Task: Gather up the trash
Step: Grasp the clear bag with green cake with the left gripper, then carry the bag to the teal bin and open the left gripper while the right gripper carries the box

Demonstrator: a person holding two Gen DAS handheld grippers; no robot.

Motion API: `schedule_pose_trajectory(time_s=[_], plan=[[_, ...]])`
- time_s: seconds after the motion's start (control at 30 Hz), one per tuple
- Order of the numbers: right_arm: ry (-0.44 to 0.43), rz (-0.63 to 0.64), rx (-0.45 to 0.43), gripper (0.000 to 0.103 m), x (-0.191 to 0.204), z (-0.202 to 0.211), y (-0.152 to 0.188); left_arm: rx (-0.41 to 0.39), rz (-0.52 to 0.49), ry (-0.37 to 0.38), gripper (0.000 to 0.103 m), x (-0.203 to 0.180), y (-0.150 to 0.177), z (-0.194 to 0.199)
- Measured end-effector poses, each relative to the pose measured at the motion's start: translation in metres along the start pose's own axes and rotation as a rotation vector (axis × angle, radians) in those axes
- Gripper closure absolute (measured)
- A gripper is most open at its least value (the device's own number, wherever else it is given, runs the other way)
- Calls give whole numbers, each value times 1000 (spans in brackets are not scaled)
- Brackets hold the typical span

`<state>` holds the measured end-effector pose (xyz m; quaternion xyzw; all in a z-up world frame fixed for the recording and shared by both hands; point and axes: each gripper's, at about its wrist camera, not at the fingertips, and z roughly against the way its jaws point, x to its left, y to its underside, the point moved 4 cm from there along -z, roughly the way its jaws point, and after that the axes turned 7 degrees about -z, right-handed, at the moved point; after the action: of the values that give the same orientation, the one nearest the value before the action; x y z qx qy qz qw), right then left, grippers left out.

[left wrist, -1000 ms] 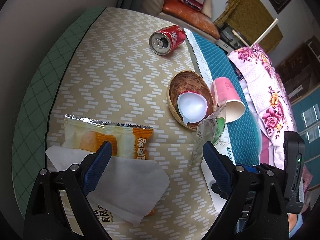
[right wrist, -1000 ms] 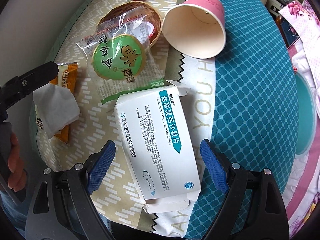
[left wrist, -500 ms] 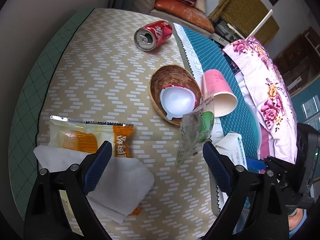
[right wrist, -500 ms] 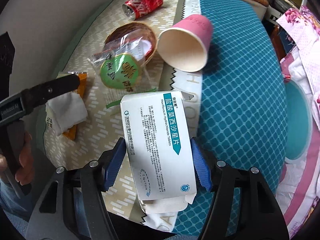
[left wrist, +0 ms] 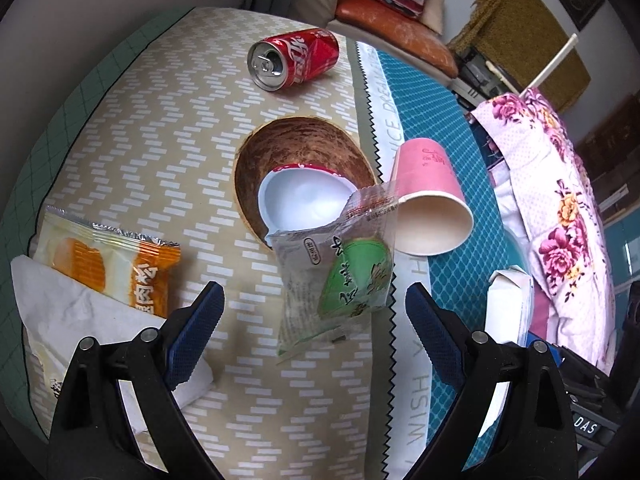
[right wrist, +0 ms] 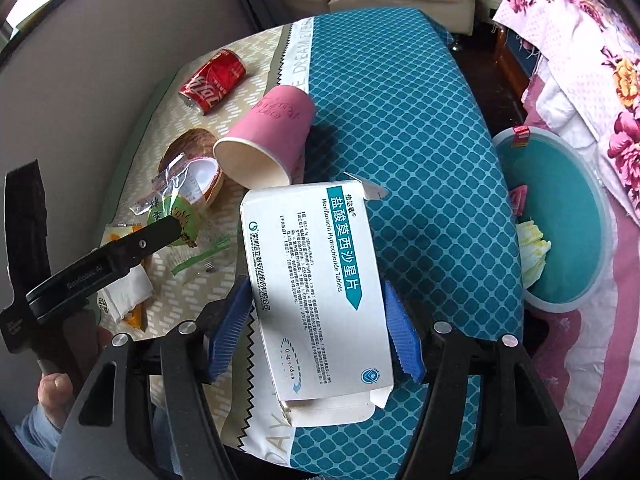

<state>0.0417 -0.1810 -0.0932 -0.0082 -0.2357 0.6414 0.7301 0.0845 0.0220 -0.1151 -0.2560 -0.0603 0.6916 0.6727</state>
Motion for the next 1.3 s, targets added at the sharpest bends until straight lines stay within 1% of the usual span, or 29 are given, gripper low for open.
schedule_pose_trajectory(time_s=[0.07,0.17,0.33,0.43,0.53,0.7,0.73,0.77,0.8,0.83,0.9,0.97,1.07,1.3], plan=[[-7,-19,-1,40,-7,-2,-3,-11,-3,-14,11,-7,-2,-1],[-14,-56,1,40,-21,-4,-6,-23,-16,-57,11,-13,-5,-5],[-21,-84,0,40,-39,-7,-7,-11,14,-121,11,-12,-8,-19],[-22,-86,0,40,-44,-10,-7,2,24,-142,11,-13,-8,-27],[-31,-90,8,40,-48,-15,-7,4,5,-162,11,-17,-9,-34],[-42,-103,13,40,-53,-18,-7,15,-9,-167,11,-17,-10,-41],[-42,-106,13,40,-53,-19,-7,14,-16,-170,14,-17,-9,-41],[-42,-107,13,40,-54,-19,-8,15,-24,-167,18,-18,-9,-41],[-42,-109,12,40,-55,-19,-8,24,-33,-157,27,-18,-9,-42],[-42,-109,11,40,-55,-19,-8,27,-46,-160,34,-20,-8,-42],[-43,-108,9,40,-54,-19,-9,36,-78,-139,43,-23,-7,-41],[-43,-105,5,40,-53,-18,-9,36,-96,-128,47,-25,-3,-38],[-40,-100,-2,40,-52,-15,-9,28,-112,-114,47,-22,2,-28],[-36,-93,-29,40,-49,-4,-12,30,-117,-32,47,-14,7,-4]])
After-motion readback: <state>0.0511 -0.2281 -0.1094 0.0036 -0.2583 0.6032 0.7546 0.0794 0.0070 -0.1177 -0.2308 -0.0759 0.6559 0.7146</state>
